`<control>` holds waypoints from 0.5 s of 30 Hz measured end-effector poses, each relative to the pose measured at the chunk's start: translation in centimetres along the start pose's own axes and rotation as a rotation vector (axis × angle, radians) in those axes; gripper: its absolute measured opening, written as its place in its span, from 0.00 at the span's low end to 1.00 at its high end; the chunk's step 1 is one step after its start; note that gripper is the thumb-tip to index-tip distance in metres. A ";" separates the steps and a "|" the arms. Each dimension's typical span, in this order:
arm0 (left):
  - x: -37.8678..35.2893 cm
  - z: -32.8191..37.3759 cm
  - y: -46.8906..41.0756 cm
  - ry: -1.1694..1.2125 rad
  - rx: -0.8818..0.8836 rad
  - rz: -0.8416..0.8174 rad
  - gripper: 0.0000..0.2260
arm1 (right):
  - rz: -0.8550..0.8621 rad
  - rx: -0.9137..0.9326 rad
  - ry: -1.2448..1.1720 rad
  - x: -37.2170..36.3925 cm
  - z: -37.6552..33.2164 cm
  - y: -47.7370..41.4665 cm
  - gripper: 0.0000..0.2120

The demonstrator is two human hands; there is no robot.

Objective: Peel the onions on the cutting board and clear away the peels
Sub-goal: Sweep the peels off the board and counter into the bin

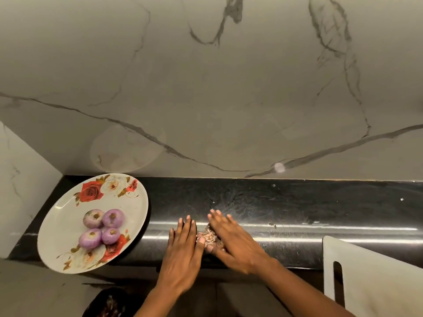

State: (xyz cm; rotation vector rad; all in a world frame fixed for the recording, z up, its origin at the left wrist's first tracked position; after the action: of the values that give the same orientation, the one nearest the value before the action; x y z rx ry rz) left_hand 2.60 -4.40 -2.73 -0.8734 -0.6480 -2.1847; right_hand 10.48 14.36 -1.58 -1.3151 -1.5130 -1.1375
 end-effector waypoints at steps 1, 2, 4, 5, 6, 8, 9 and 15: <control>-0.2 0.0 0.2 -0.096 0.012 -0.014 0.31 | 0.011 -0.051 0.033 0.2 1.0 0.7 0.37; -0.4 0.0 0.4 -0.155 0.015 -0.026 0.32 | 0.005 -0.095 0.078 0.3 2.1 1.5 0.39; -1.0 0.4 1.0 -0.196 -0.010 -0.058 0.31 | -0.036 -0.138 0.184 0.2 3.8 3.2 0.43; -1.4 0.7 1.4 -0.204 -0.035 -0.083 0.30 | -0.062 -0.141 0.231 -0.1 4.2 4.0 0.44; -1.8 1.1 1.6 -0.209 -0.063 -0.106 0.30 | -0.080 -0.139 0.260 -0.3 4.3 4.5 0.45; -2.3 1.7 2.1 -0.200 -0.111 -0.132 0.29 | -0.088 -0.130 0.261 -0.8 3.6 4.5 0.46; -2.4 1.8 2.2 -0.165 -0.120 -0.137 0.29 | -0.079 -0.115 0.247 -1.0 2.9 4.2 0.46; -1.8 0.9 5.4 0.777 0.045 0.365 0.23 | -0.046 0.007 0.178 -1.9 -1.2 0.3 0.45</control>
State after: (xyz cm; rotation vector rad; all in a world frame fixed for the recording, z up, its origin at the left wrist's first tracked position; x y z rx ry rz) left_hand 7.94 -6.55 -2.49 -0.0604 -0.1325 -1.9425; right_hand 11.04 12.73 -3.02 -1.1474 -1.4215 -1.2432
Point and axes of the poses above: each hand's wrist, its own y-axis away from the middle knuckle, its own x-axis out of the back of the hand, z = x × y, the point moved 1 cm from there along -y, towards the middle knuckle, and after that the axes turned 12 degrees about y, right-handed, at the moved point
